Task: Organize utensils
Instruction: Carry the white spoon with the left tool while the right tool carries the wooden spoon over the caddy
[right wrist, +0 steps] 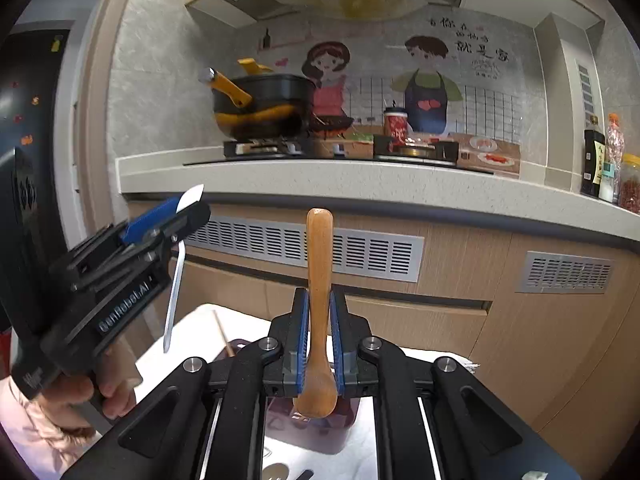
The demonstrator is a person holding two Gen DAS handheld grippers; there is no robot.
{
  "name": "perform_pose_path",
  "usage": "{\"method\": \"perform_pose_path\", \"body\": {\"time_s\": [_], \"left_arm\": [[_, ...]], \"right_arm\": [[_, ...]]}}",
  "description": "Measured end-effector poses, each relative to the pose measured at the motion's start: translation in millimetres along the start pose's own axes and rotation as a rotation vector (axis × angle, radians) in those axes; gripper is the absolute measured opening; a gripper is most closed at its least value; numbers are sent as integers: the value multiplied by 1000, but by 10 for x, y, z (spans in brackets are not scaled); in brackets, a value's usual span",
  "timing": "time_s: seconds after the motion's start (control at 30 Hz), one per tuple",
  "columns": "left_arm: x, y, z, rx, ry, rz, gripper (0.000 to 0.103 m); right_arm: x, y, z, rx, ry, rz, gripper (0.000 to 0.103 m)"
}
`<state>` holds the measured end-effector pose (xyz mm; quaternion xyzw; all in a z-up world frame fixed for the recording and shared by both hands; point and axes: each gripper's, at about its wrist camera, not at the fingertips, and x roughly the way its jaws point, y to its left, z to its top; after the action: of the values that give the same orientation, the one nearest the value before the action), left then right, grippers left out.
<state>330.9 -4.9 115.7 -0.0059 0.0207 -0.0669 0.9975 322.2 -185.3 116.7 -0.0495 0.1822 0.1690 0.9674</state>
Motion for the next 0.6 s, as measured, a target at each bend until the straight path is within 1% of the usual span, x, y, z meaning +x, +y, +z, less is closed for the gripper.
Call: {"method": "perform_pose_path", "body": {"time_s": [0.13,0.23,0.33,0.47,0.6], "left_arm": [[324,73,-266,-35,81,22,32],[481,81,-458,-46,110,37,32],[591,93,-641,-57,146,35,32],[623,75,-839,-54,192,25,32],[616,79,-992,-64,269,-6,36]], "right_arm": [[289,2,-105,1,46,2,10],[476,7,-217,-7,65,-7,10],[661,10,-329,-1,93,-4,10],[863,1,-503,13,152,18,10],[1027,28,-719,6,238,47,11]]}}
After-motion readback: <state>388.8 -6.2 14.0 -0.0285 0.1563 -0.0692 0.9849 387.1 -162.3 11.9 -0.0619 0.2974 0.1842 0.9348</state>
